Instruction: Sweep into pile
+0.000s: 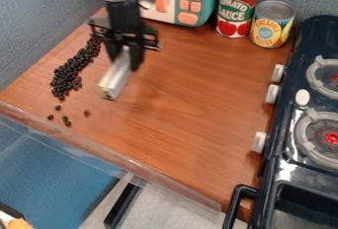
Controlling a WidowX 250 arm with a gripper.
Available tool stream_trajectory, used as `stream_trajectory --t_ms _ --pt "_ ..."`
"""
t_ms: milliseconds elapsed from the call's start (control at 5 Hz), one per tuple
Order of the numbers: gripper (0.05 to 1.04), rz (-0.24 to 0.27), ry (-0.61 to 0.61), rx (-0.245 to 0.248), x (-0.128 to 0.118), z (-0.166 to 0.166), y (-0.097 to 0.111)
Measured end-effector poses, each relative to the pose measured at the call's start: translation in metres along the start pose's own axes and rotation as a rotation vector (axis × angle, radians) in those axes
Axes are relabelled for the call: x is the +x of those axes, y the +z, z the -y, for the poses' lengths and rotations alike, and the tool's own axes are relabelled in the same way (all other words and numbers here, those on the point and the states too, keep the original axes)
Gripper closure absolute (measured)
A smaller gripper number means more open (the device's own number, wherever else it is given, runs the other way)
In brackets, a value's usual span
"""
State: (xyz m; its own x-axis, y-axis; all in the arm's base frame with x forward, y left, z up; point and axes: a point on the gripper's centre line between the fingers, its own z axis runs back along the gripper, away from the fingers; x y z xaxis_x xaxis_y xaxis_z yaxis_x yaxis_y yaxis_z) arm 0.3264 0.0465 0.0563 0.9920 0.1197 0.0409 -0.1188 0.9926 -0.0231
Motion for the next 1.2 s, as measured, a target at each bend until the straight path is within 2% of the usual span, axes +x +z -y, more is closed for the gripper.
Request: stream_trajectory --t_ms 200,400,600,1000,1200 --pt "0.695 -0.043 0.023 0.075 0.0 0.034 -0.025" --pt "0.695 -0.059 0.071 0.129 0.014 0.043 -0.045" --pt "0.695 -0.071 0.134 0.142 0.039 0.045 -0.049" --pt "0.695 -0.1 0.31 0.074 0.103 0.014 -0.05" --pt "0.695 -0.098 0.374 0.061 0.121 -0.009 -0.05"
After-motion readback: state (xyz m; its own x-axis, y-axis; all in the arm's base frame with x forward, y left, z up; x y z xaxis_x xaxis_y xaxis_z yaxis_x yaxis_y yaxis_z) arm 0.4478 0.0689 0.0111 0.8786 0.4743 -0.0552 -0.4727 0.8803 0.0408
